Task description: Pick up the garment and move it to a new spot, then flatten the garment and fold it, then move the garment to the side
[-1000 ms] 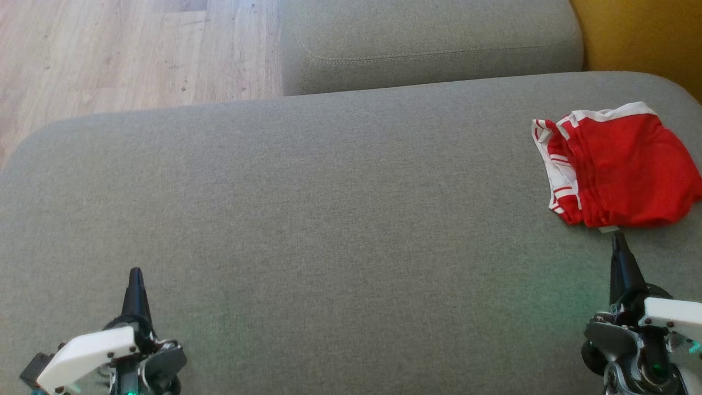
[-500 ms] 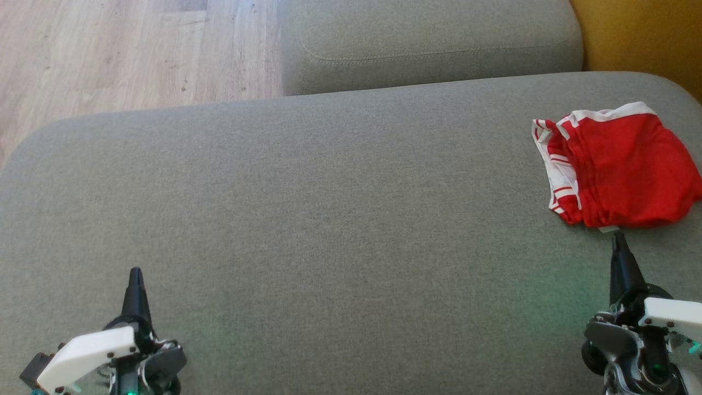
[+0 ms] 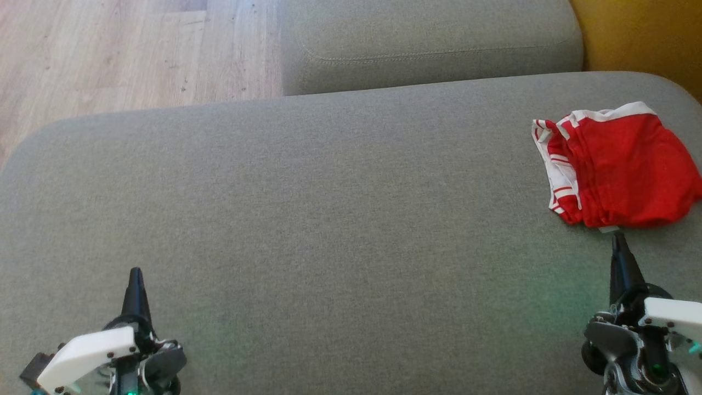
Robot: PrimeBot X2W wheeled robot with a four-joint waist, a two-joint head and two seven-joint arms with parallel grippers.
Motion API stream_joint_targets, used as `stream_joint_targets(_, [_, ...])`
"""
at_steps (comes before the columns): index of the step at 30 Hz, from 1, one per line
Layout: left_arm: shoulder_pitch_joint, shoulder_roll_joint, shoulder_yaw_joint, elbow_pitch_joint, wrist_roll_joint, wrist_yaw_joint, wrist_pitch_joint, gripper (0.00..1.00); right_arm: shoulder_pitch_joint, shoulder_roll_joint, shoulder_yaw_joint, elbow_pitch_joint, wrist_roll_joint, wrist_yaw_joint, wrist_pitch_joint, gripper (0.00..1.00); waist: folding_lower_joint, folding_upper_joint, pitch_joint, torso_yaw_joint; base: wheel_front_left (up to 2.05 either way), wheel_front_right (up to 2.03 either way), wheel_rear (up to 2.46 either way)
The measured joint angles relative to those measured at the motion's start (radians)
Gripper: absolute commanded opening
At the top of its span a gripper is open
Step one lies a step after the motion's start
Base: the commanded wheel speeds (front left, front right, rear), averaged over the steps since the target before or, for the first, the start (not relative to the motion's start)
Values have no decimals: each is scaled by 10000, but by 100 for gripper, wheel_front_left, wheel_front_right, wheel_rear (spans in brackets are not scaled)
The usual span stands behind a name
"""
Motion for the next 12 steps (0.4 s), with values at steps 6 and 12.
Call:
stream_joint_targets(6, [0, 0, 0, 0, 0, 0, 0, 0, 0, 0, 0, 0, 0, 0, 0, 0, 0, 0, 0, 0, 0, 0, 0])
stream_joint_targets(12, [0, 0, 0, 0, 0, 0, 0, 0, -1, 0, 0, 0, 0, 0, 0, 0, 0, 0, 0, 0, 0, 0, 0])
